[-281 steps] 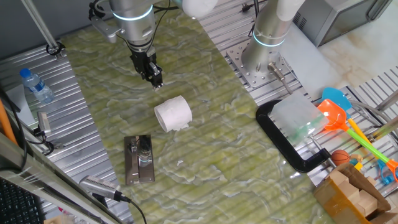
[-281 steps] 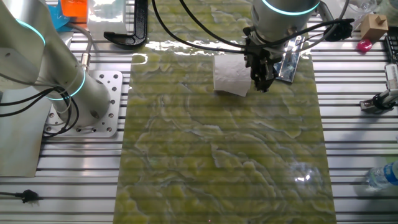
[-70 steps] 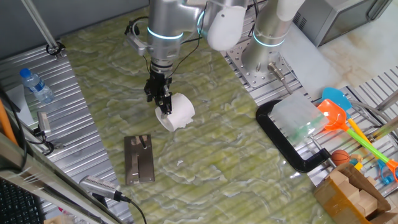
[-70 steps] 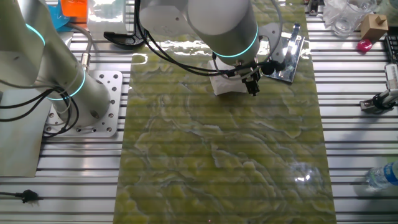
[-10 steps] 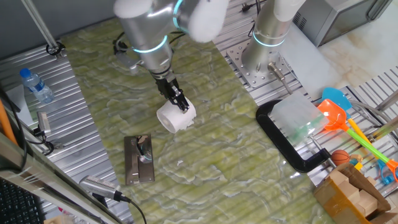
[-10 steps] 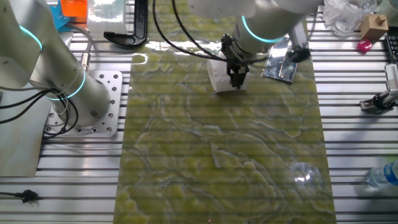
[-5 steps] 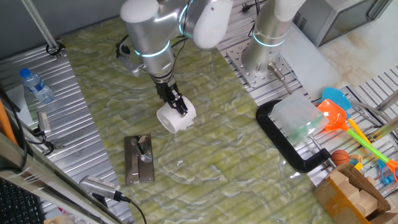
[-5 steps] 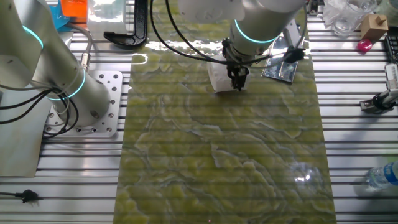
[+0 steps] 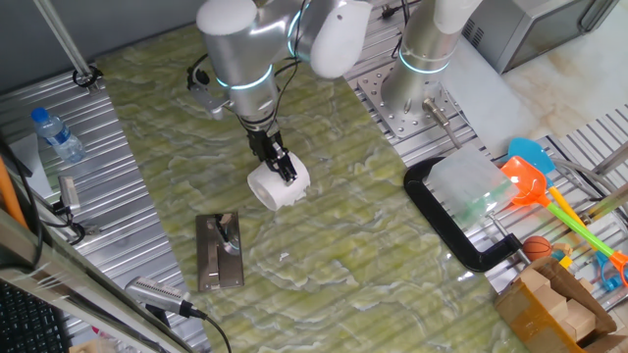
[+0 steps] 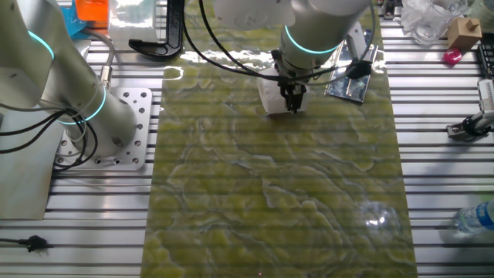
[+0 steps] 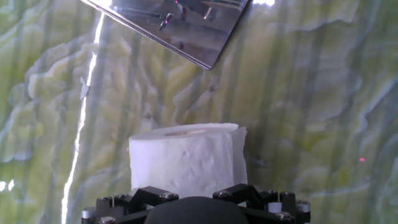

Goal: Put the toilet paper on its holder

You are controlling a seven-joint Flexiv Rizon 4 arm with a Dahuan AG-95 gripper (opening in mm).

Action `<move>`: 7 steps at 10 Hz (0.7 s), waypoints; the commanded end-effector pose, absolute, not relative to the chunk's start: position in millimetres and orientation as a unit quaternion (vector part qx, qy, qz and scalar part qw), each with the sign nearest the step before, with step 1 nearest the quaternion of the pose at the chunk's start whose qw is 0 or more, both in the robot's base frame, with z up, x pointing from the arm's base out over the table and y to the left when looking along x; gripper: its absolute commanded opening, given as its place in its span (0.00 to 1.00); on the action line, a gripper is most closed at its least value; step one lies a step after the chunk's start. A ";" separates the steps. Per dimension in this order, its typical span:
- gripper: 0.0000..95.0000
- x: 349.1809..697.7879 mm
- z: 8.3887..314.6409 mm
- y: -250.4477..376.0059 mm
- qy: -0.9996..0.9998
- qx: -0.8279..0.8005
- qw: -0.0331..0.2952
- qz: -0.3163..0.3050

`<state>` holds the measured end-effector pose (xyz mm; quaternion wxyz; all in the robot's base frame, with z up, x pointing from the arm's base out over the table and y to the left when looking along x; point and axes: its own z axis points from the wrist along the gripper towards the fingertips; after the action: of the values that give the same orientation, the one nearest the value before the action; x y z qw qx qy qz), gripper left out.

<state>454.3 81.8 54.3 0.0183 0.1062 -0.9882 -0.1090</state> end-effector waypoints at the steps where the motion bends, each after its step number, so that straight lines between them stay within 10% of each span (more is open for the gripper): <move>1: 1.00 454.8 53.0 81.1 -0.988 0.106 0.015 -0.112; 7: 1.00 454.9 52.6 81.4 -0.984 0.116 -0.005 -0.137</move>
<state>454.5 82.0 52.2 -0.0021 0.1219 -0.9837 -0.1318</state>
